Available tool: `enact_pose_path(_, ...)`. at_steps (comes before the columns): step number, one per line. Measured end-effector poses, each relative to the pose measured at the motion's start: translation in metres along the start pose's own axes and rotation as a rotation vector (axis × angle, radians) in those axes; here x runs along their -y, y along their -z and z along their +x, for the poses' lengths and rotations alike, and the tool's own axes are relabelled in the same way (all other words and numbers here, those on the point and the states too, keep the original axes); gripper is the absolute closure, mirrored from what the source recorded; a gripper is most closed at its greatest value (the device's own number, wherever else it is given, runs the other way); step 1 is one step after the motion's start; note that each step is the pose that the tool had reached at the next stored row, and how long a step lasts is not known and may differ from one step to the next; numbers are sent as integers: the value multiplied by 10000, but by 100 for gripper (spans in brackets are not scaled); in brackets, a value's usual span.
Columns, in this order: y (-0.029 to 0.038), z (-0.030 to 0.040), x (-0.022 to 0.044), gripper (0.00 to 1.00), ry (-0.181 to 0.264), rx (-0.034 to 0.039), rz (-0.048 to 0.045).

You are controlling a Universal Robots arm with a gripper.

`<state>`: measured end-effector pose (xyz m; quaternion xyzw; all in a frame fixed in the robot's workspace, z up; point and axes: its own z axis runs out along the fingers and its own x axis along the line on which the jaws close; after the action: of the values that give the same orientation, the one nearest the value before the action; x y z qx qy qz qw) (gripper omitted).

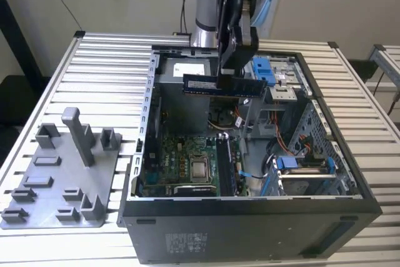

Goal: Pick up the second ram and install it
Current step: 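Pick up the second ram and move it above second insertion slot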

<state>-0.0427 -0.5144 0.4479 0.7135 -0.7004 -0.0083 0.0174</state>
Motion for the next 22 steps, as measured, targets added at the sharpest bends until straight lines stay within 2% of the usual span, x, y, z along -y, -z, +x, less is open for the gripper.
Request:
enact_pose_path(7,15,6,314,86,14,-1,-25)
enact_pose_path(9,17,7,377,86,18,-1,-39)
enact_pose_path(17,17,7,394,86,18,1,-36)
enact_pose_path(18,17,7,393,86,17,0,20)
enact_pose_path(19,17,6,390,86,19,-6,171)
enact_pose_path(22,11,1,367,86,12,-64,699)
